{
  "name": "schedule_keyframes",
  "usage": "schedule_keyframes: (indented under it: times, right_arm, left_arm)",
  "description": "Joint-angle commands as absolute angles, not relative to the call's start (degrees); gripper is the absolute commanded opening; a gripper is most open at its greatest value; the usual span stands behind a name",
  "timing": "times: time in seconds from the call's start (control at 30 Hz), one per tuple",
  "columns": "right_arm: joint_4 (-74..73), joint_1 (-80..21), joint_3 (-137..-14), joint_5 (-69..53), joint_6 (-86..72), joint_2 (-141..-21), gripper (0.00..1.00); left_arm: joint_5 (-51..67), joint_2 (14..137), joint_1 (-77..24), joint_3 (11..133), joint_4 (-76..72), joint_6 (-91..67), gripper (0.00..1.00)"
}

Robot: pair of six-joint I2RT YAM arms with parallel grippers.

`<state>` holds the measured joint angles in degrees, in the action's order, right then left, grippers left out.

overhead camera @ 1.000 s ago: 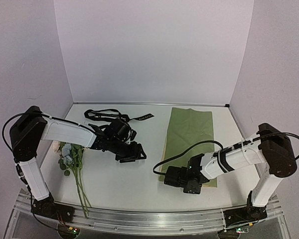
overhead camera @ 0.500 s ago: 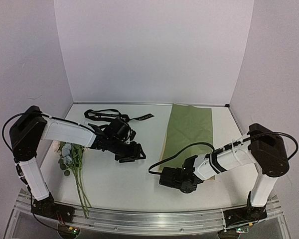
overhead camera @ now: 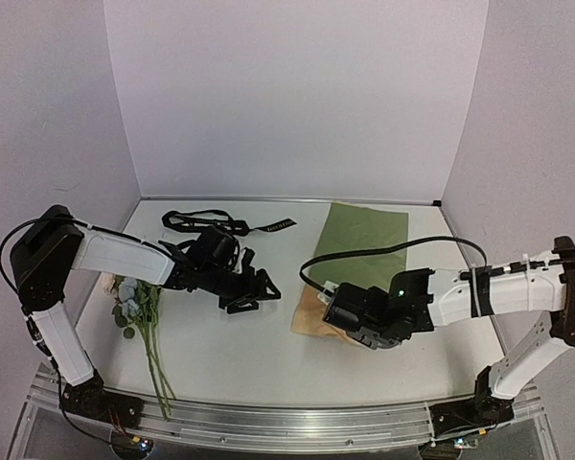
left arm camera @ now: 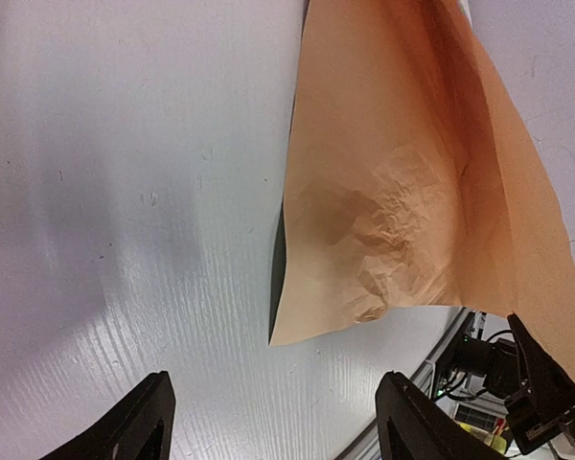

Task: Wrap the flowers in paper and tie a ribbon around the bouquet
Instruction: Pick up the corner of the folded wrapping paper from the center of the board, then unfold the folded wrapping paper at the center of the board.

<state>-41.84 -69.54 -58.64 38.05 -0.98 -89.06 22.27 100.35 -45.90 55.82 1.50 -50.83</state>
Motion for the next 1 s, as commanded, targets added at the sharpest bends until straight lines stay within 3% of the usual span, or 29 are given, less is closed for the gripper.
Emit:
schedule_keyframes:
  times: [0.0, 0.47, 0.73, 0.97]
  right_arm:
    - [-45.25, -69.87, -60.7, 35.49, -10.95, -84.87, 0.0]
    - [-47.69, -69.19, -67.26, 33.54, -23.44, -78.16, 0.0]
    - [-47.9, -66.36, -75.09, 27.07, -29.98, -81.38, 0.0]
    - [-45.53, -66.01, -78.57, 23.71, -37.73, -84.34, 0.0]
  left_arm:
    - [25.69, 99.26, -45.7, 55.47, -3.48, -52.82, 0.76]
    - [28.51, 104.5, -46.72, 58.0, -1.39, -51.9, 0.91]
    - [28.85, 94.67, -46.67, 44.01, -9.78, -64.92, 0.96]
    - [21.72, 87.89, -48.77, 31.05, -29.45, -85.2, 0.97]
